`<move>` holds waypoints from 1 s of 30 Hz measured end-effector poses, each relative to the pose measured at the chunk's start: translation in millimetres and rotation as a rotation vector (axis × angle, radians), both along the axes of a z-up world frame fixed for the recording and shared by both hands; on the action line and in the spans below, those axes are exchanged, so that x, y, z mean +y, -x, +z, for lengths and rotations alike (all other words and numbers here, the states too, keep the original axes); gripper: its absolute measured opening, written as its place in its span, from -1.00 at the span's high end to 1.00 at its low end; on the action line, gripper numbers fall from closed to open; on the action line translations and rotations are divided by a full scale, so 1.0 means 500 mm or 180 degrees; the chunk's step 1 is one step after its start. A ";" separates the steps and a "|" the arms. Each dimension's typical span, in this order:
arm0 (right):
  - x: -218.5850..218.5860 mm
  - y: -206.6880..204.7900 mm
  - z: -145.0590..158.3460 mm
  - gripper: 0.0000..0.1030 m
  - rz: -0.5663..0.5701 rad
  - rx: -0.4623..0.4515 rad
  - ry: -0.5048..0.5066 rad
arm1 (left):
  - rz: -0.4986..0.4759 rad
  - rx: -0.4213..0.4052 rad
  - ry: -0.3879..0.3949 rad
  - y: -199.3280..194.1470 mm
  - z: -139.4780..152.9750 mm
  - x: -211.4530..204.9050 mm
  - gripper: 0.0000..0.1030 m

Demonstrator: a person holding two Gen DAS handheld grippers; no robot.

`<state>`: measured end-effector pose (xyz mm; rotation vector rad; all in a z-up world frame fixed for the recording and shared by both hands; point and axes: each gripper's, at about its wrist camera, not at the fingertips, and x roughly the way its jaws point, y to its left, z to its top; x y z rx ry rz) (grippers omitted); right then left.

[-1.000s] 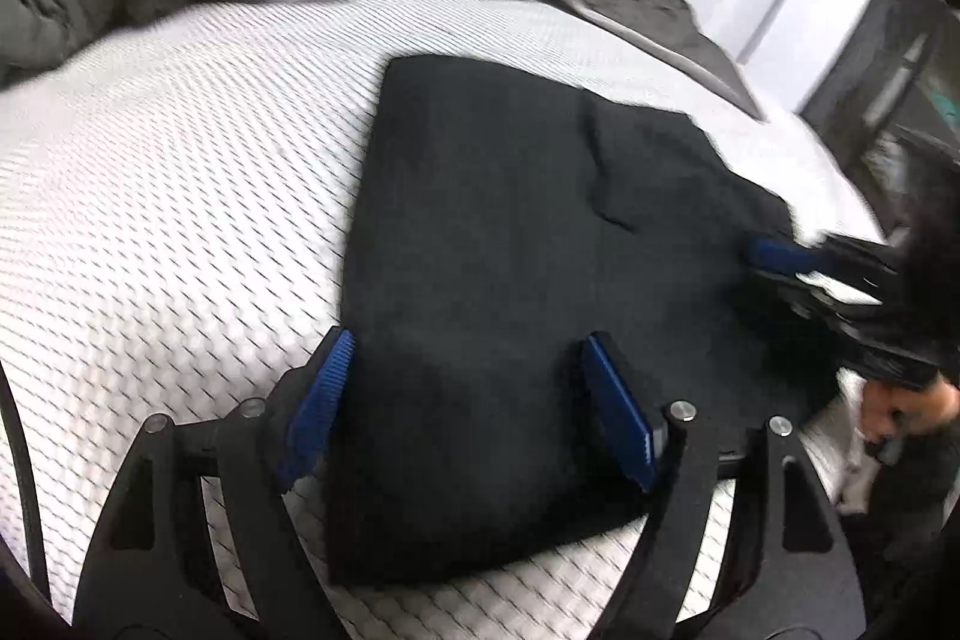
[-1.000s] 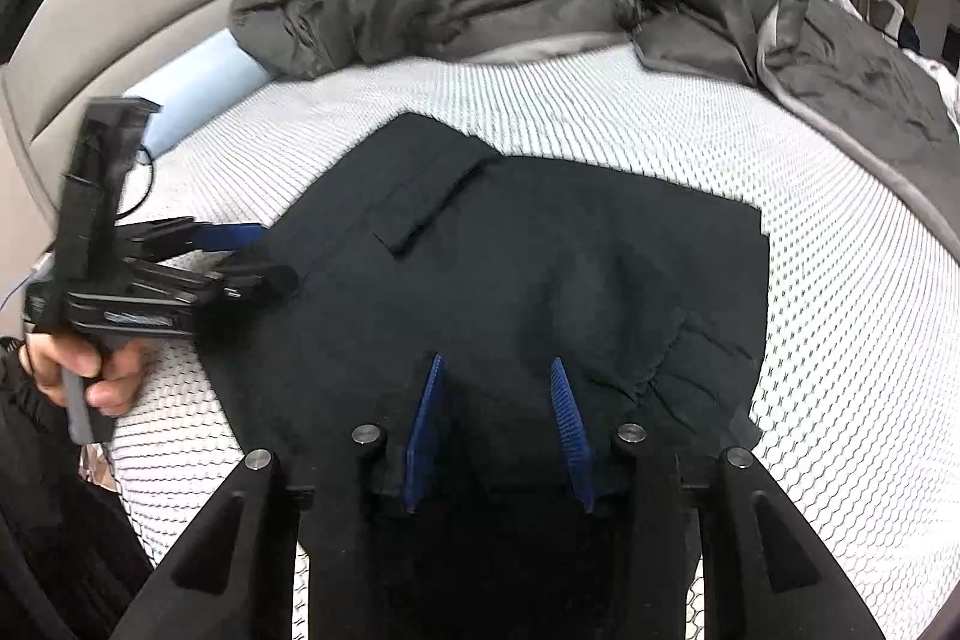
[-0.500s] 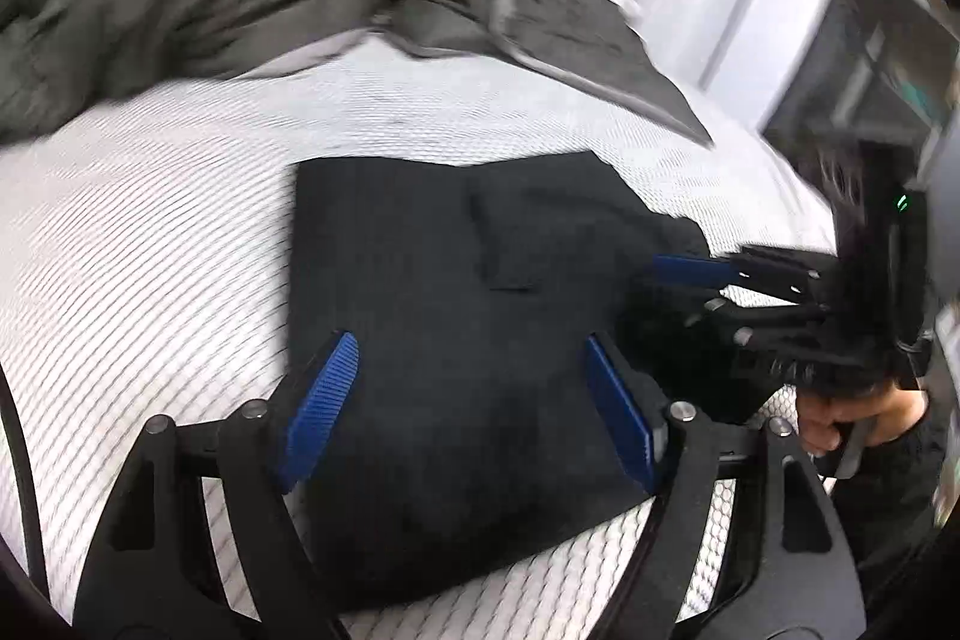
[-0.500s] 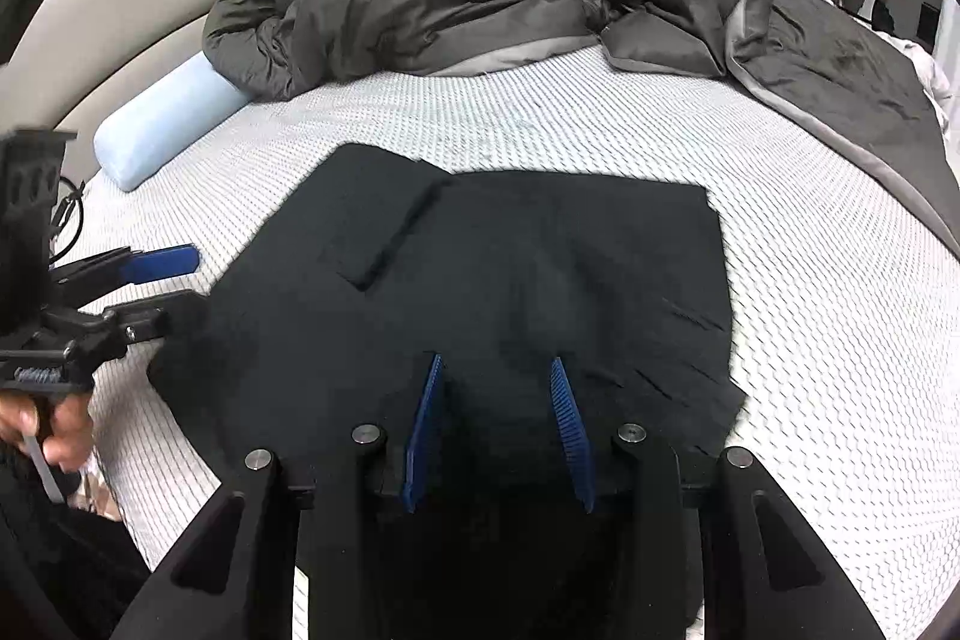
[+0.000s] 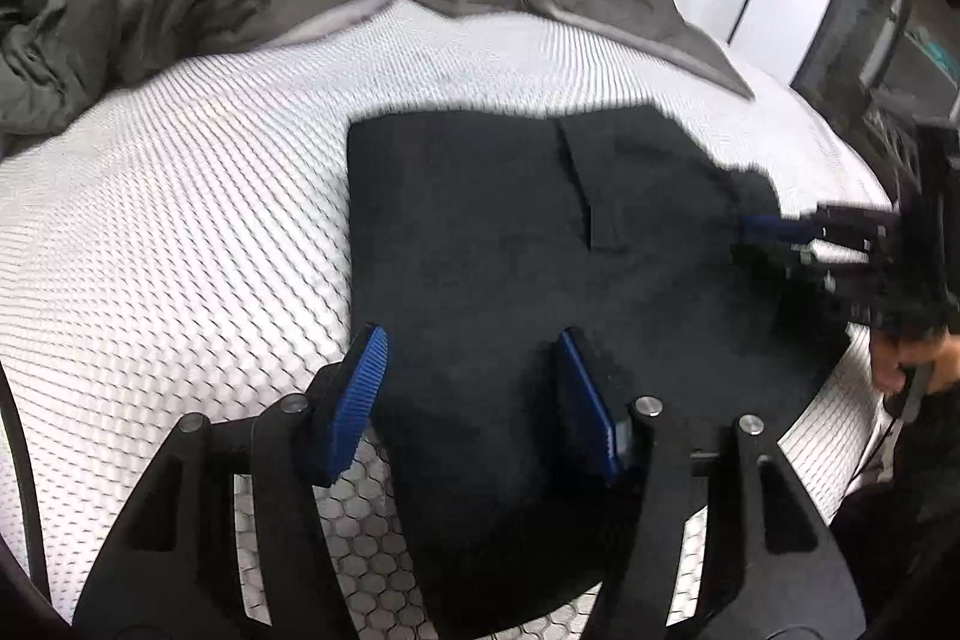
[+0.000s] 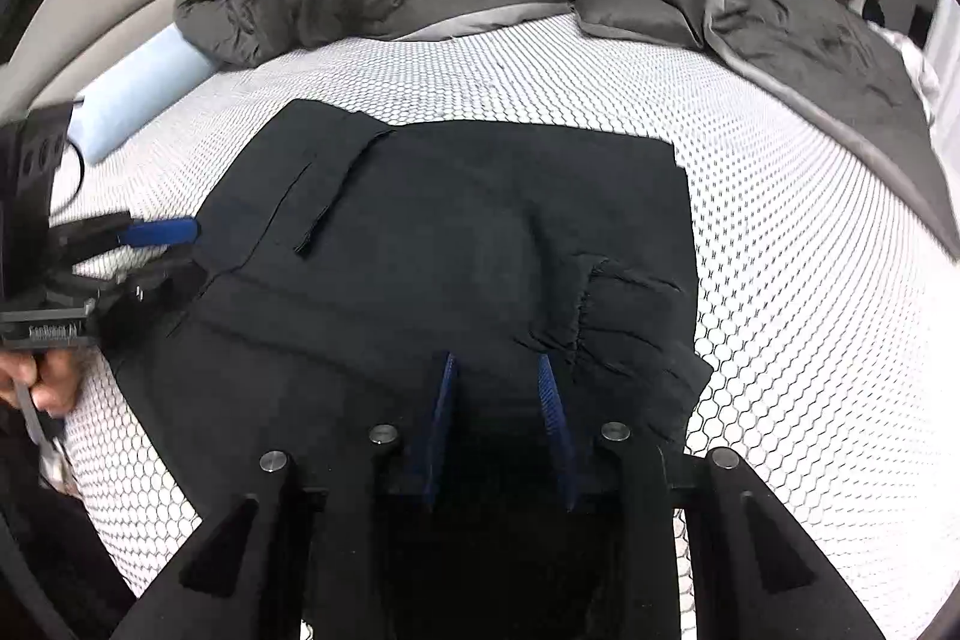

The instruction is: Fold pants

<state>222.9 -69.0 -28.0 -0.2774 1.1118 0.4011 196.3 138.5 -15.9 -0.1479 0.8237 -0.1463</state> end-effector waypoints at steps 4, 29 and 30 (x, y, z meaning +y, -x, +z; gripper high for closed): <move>0.043 -0.008 0.042 0.19 0.0077 -0.0152 -0.0270 | -0.0060 -0.0193 -0.0135 -0.044 0.053 -0.012 -0.12; -0.102 -0.003 0.027 -0.48 -0.0366 -0.0008 -0.0483 | 0.0284 0.0220 0.0331 0.004 -0.013 0.019 -0.12; -0.103 0.001 0.004 -0.48 -0.0389 0.0079 -0.0486 | 0.0310 0.0266 0.0243 0.007 -0.029 0.007 -0.13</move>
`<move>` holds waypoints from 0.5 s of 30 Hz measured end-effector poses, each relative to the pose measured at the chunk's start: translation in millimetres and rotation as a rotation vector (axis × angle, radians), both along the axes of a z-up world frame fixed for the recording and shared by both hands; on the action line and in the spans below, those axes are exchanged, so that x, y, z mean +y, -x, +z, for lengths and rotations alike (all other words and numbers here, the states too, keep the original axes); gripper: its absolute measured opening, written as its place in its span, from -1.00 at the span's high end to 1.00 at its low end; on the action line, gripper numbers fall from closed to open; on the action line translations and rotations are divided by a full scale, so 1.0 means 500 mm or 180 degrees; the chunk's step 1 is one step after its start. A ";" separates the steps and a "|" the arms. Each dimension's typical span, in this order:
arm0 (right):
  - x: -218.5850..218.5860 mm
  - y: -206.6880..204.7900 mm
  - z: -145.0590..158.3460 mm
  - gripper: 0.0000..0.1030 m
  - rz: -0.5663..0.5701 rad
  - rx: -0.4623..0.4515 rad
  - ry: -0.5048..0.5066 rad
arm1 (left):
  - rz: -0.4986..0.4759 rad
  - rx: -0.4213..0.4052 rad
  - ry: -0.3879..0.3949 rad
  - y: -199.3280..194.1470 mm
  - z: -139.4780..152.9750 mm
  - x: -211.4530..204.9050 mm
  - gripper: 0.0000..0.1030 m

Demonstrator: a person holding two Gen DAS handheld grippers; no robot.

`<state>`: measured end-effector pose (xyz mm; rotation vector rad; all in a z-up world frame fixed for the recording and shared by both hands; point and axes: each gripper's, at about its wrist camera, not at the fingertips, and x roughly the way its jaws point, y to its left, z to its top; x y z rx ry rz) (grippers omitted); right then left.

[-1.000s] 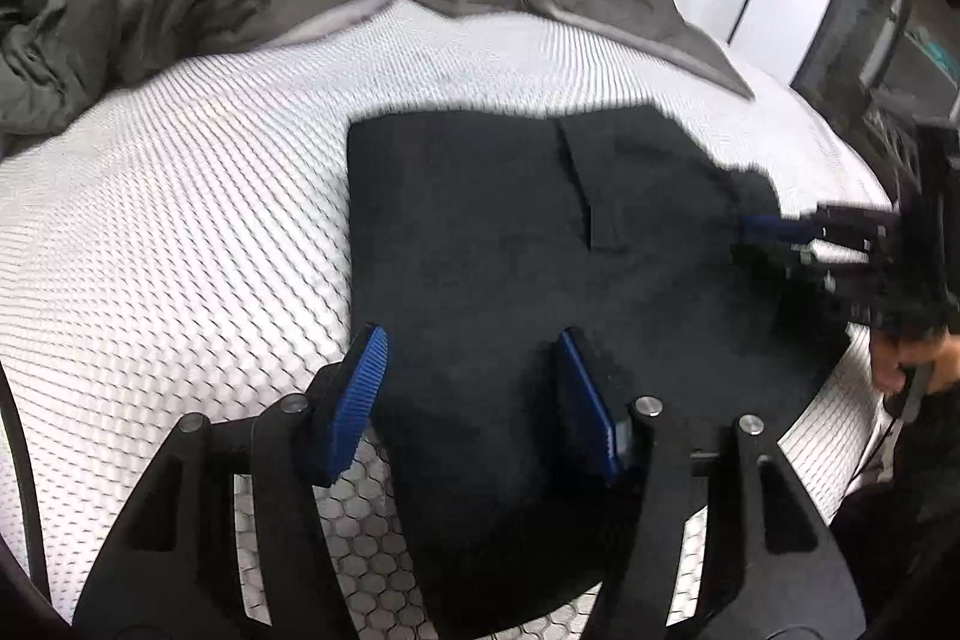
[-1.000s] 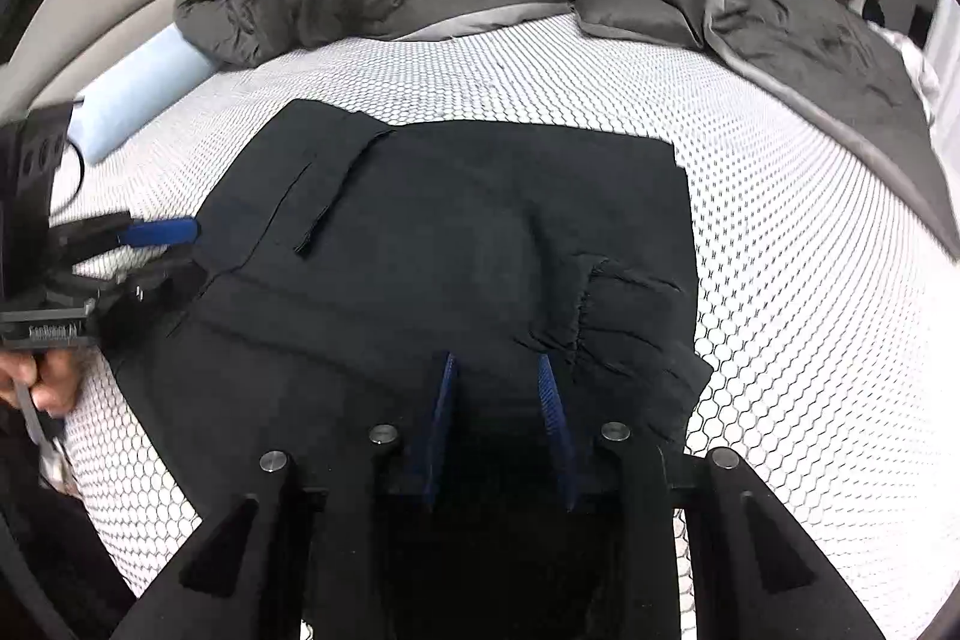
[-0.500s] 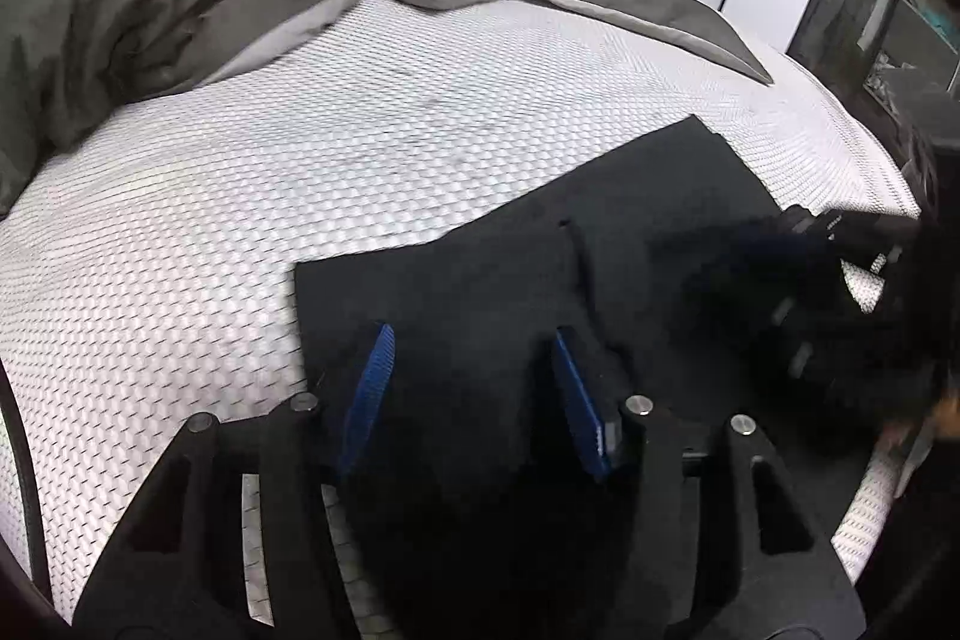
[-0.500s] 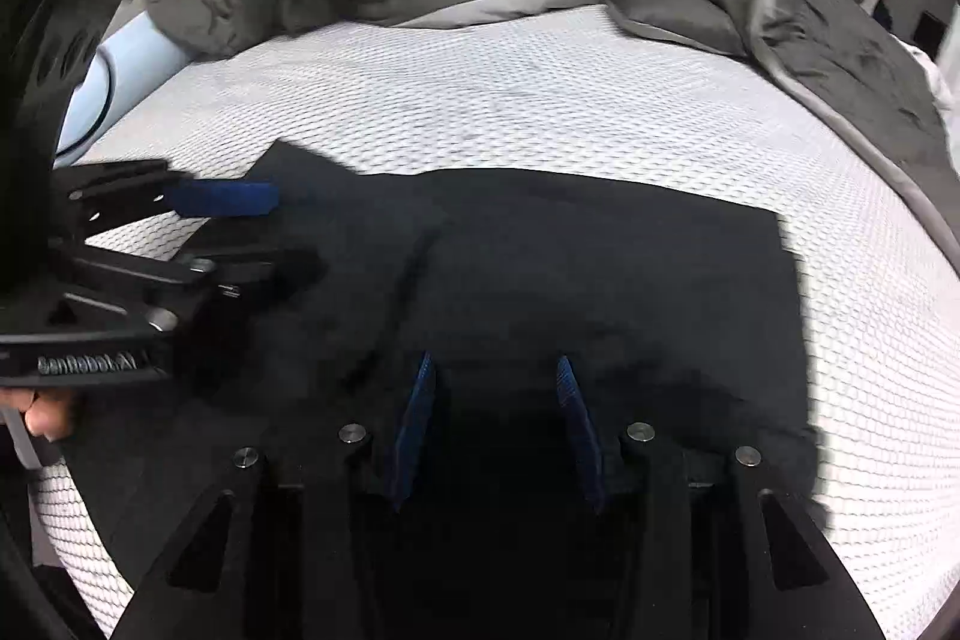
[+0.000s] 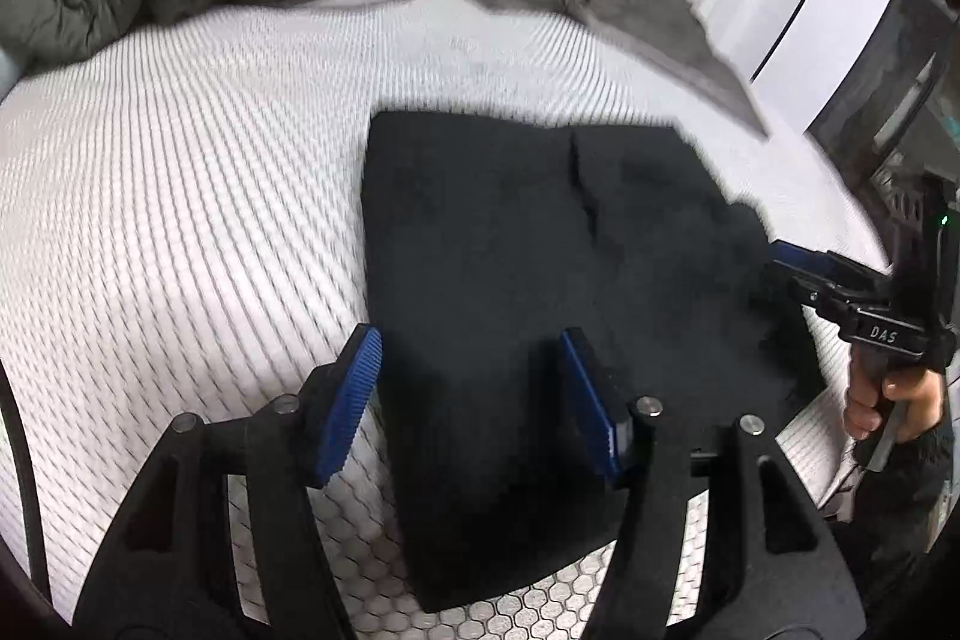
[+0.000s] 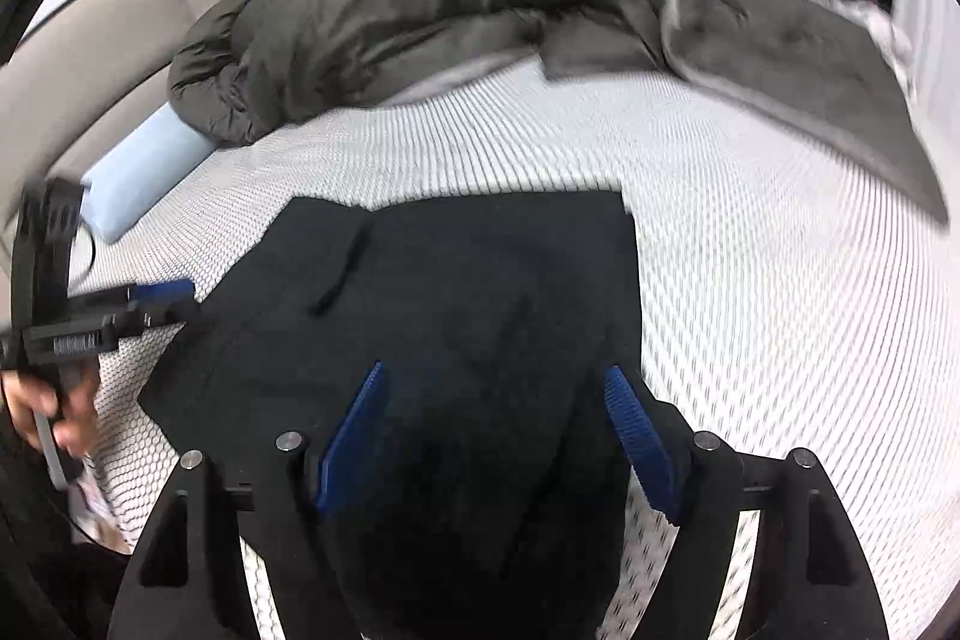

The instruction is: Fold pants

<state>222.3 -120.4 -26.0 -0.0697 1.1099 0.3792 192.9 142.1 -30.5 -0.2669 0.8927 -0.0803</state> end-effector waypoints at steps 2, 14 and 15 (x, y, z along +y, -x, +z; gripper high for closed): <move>0.016 0.006 -0.034 -0.38 0.0086 0.0004 0.0415 | 0.0038 -0.0012 -0.0082 0.018 -0.012 -0.016 -0.19; -0.142 0.052 0.035 -0.40 -0.0065 0.0149 -0.0578 | 0.0022 0.0003 0.0304 0.053 -0.017 0.017 -0.32; -0.141 0.051 0.024 -0.40 -0.0099 0.0217 -0.0656 | 0.0008 0.0048 0.0396 0.040 -0.025 0.017 -0.22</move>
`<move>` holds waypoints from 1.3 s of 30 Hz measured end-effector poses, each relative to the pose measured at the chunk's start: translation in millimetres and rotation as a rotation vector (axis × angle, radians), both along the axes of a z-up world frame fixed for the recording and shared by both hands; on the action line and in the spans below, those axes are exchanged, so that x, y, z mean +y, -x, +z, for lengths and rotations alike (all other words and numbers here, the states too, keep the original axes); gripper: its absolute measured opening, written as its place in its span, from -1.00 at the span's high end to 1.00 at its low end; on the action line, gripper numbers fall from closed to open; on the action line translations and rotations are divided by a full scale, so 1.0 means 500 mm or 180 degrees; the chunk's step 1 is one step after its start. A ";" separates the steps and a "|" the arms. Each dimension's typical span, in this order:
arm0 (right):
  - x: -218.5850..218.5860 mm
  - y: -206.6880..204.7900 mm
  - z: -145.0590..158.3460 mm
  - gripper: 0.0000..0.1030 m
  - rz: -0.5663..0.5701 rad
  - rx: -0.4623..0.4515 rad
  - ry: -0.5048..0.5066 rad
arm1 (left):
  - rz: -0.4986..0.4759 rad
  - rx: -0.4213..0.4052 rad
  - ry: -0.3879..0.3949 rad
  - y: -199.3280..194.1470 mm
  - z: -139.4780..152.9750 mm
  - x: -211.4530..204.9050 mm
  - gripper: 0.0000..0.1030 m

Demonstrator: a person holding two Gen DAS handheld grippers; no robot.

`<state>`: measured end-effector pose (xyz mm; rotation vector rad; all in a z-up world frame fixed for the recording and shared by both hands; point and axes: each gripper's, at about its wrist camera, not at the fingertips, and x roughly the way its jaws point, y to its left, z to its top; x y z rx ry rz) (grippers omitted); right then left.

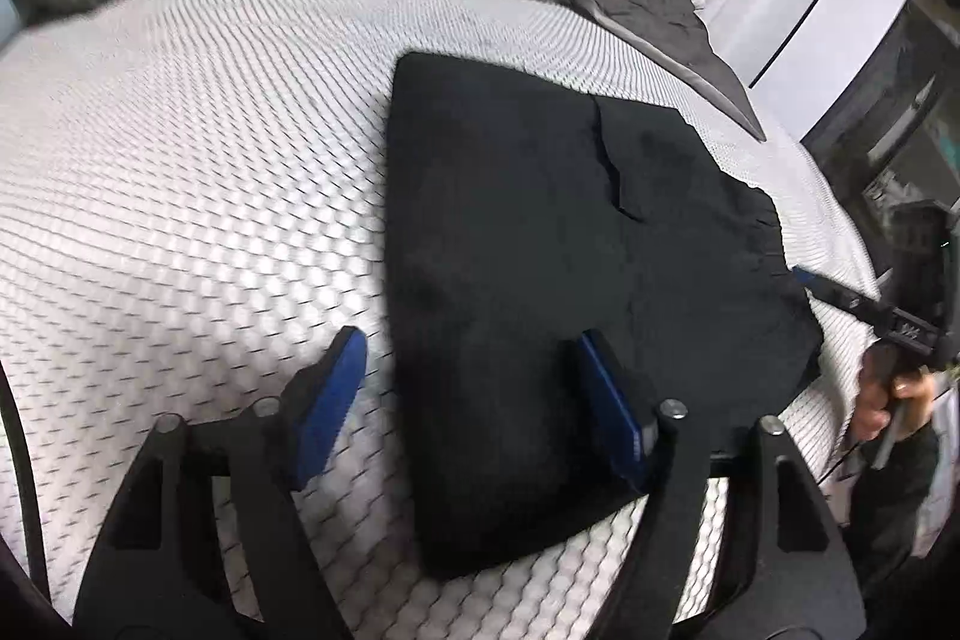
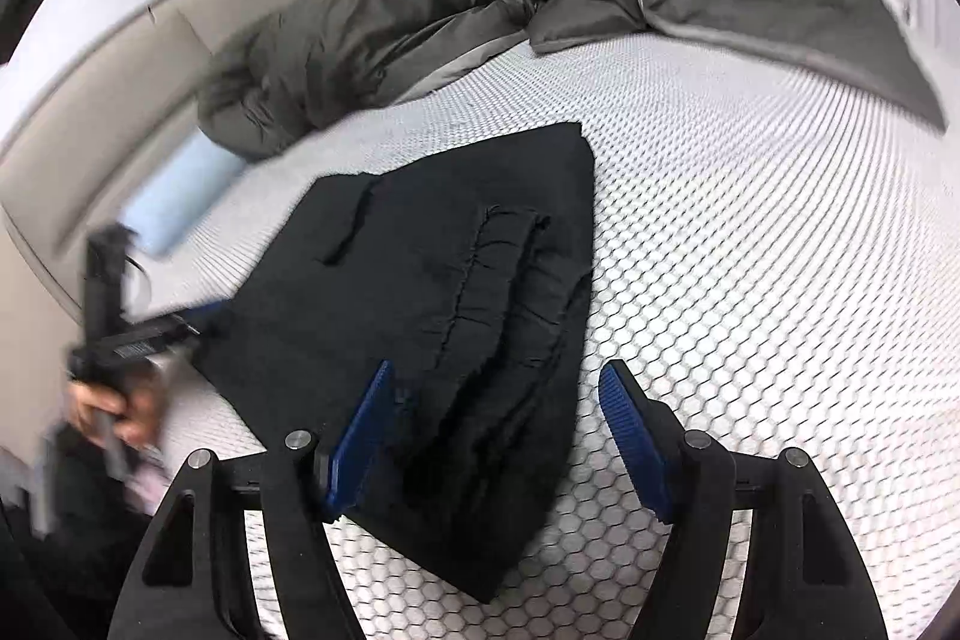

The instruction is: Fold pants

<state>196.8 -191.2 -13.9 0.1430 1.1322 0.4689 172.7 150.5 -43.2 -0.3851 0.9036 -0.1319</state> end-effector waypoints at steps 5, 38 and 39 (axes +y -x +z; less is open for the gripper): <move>0.017 -0.038 -0.068 0.10 -0.0234 0.0345 -0.0097 | -0.0045 -0.0007 -0.0063 -0.036 0.006 0.001 0.09; 0.100 0.189 0.103 -1.00 0.0091 -0.1634 0.0431 | 0.0537 -0.1334 -0.1090 0.249 0.130 -0.176 -0.98; 0.100 0.201 0.107 -1.00 0.0098 -0.1693 0.0431 | 0.0531 -0.1378 -0.1070 0.260 0.132 -0.180 -0.98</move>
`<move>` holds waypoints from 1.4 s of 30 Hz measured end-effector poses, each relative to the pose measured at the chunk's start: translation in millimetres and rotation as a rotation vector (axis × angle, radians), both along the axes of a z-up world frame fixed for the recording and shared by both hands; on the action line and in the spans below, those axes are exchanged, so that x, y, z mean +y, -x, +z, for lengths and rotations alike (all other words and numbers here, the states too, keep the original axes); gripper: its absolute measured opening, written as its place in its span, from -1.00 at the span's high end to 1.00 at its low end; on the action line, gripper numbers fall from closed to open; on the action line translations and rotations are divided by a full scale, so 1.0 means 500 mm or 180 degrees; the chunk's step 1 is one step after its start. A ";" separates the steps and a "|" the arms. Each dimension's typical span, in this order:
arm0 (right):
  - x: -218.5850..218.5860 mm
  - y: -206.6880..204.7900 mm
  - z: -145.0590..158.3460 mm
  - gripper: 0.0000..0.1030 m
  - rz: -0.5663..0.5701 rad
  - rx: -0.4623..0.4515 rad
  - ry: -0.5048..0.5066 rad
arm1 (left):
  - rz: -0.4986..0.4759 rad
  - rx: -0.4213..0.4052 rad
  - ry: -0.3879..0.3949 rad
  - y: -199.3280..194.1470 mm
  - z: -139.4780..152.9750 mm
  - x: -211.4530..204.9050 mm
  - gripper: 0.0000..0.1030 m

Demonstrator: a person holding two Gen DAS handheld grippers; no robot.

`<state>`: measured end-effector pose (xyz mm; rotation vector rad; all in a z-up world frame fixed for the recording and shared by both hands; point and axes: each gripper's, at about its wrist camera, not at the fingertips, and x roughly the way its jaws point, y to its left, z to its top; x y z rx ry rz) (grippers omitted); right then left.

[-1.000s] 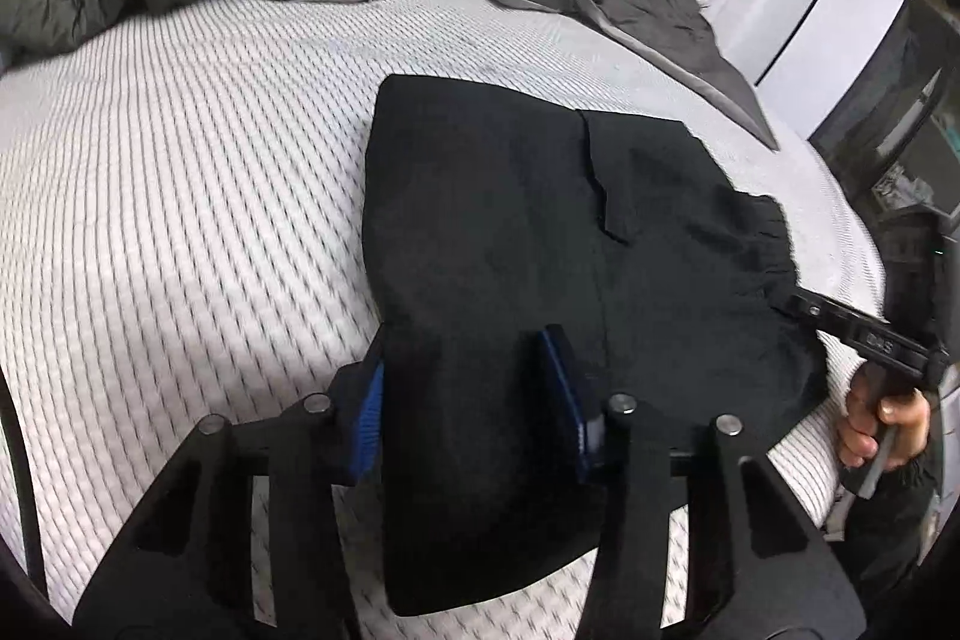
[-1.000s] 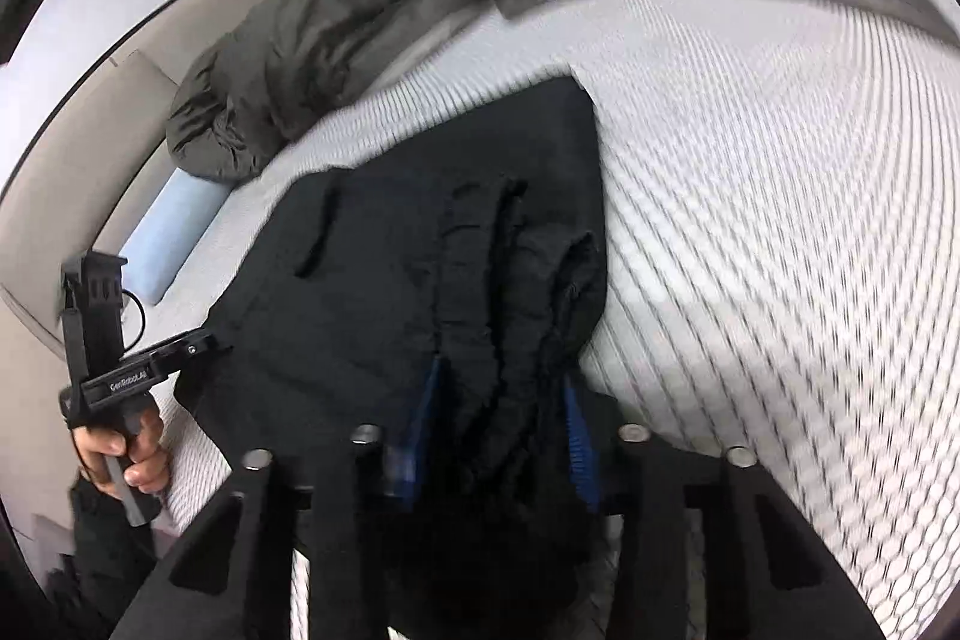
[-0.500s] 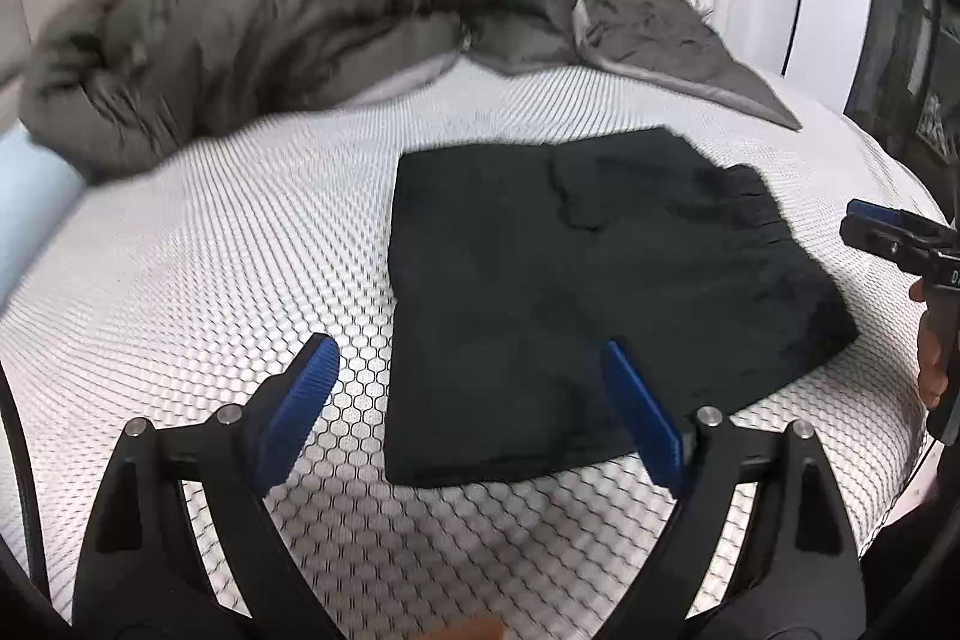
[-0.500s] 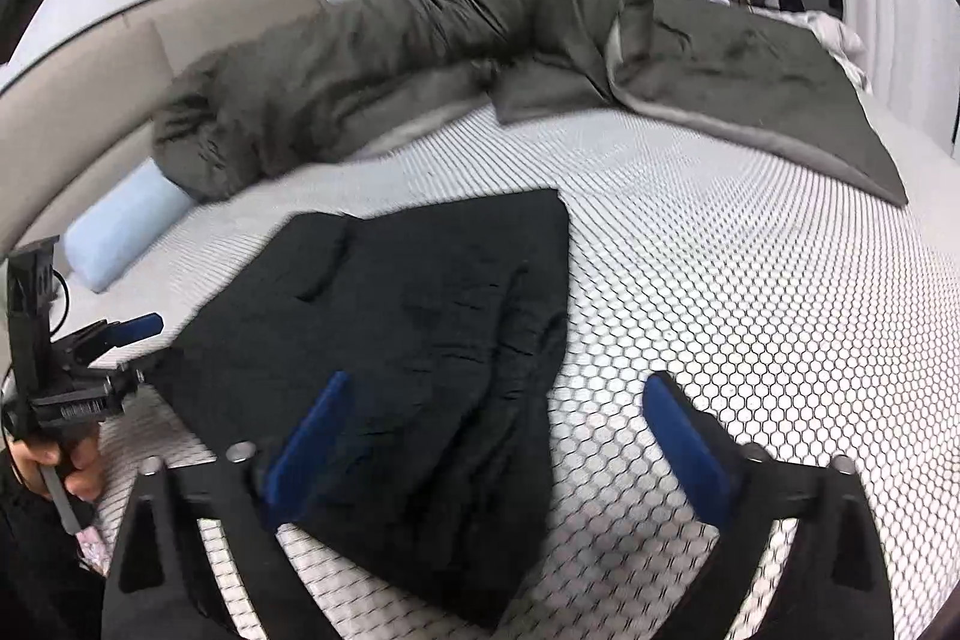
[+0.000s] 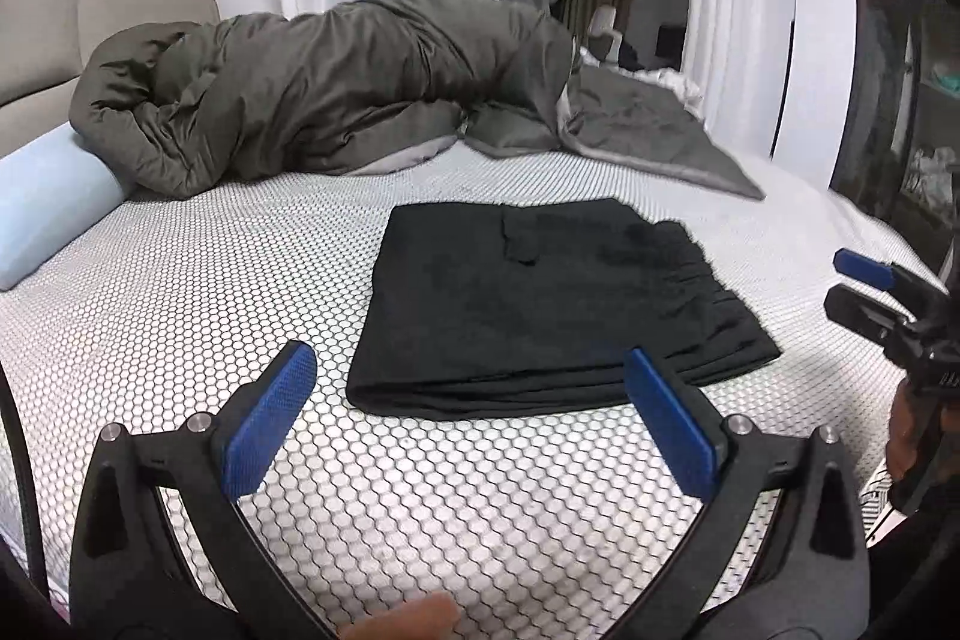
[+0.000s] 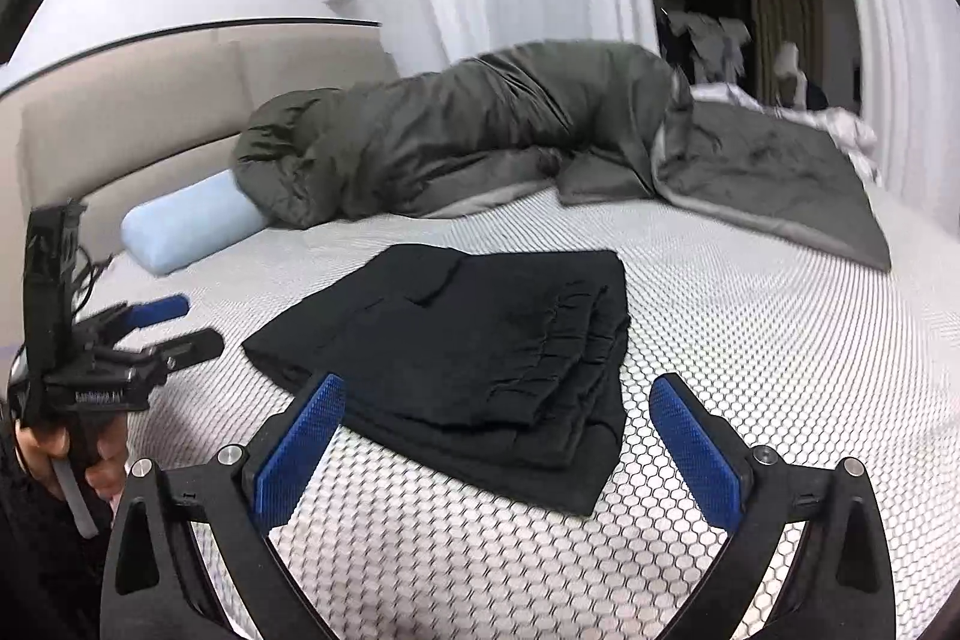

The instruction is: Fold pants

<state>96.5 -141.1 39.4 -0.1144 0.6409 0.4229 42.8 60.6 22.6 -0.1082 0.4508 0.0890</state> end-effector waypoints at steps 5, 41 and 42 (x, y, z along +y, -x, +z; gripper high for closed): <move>-0.009 0.020 0.006 -1.00 -0.0013 -0.0142 -0.0143 | -0.0055 -0.0113 -0.0175 0.018 0.006 -0.023 -0.98; 0.021 0.055 0.007 -1.00 -0.0005 -0.0331 -0.0170 | 0.0072 -0.0173 -0.0074 0.005 -0.006 0.005 -0.98; 0.021 0.055 0.006 -1.00 -0.0005 -0.0326 -0.0168 | 0.0073 -0.0175 -0.0075 0.006 -0.006 0.004 -0.98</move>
